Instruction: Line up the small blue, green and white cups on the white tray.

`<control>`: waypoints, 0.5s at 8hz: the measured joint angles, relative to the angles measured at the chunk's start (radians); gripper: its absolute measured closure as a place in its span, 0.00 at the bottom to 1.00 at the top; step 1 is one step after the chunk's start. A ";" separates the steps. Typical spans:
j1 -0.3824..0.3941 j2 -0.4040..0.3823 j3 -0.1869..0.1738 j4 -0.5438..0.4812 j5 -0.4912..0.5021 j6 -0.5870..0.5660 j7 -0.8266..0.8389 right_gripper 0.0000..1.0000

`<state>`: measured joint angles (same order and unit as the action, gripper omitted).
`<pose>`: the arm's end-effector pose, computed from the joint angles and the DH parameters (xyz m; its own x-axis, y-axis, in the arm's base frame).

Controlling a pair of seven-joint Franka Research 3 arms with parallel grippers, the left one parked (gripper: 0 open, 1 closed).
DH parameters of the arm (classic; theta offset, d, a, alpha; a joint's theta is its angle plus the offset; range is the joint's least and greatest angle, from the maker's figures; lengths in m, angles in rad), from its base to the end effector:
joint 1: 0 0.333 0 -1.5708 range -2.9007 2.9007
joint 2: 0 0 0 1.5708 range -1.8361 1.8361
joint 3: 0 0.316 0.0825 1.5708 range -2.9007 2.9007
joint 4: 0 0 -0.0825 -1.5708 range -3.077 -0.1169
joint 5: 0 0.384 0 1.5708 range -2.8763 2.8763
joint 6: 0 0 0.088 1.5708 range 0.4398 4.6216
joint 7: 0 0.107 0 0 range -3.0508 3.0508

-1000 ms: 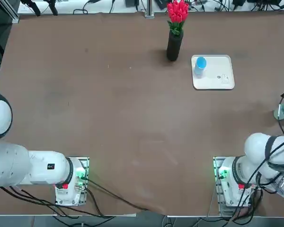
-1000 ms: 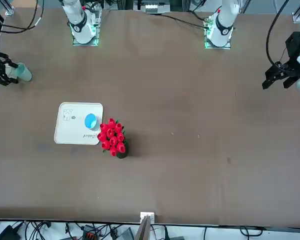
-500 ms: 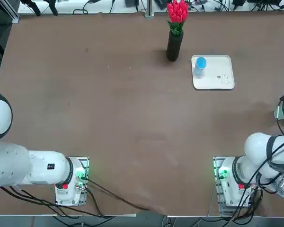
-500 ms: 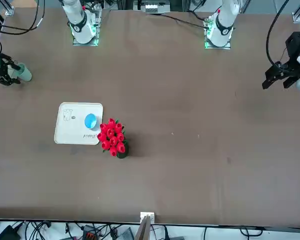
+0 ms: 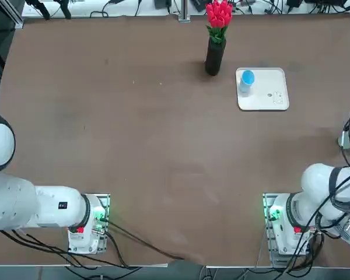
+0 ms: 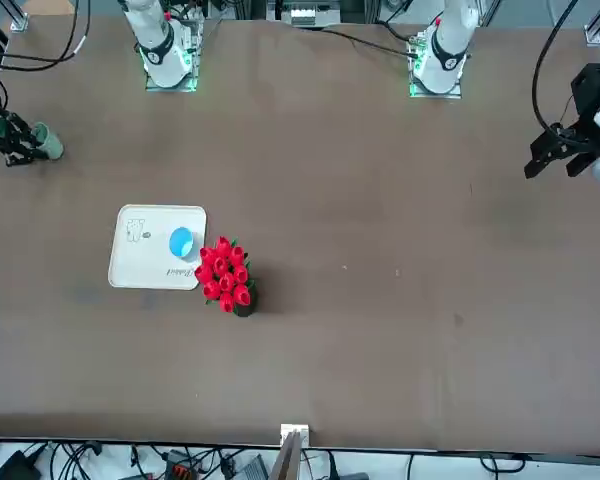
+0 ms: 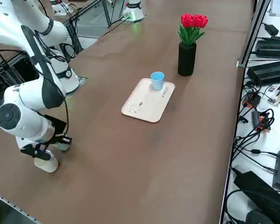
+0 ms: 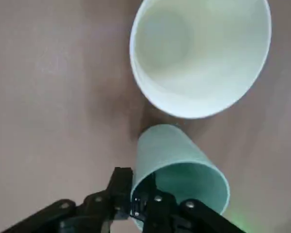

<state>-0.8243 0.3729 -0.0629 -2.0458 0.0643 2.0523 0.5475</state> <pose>0.3513 -0.4256 0.2328 0.0633 -0.9468 -0.3155 -0.9780 -0.1218 0.1693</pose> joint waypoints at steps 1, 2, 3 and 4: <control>0.000 -0.013 0.004 0.014 0.007 -0.044 -0.001 0.97; 0.002 -0.029 0.011 0.031 0.016 -0.102 -0.003 0.97; 0.005 -0.046 0.031 0.057 0.040 -0.172 -0.006 0.97; 0.015 -0.064 0.072 0.095 0.075 -0.247 -0.006 0.97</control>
<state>-0.8093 0.3084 0.0089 -1.9509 0.1388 1.8054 0.5416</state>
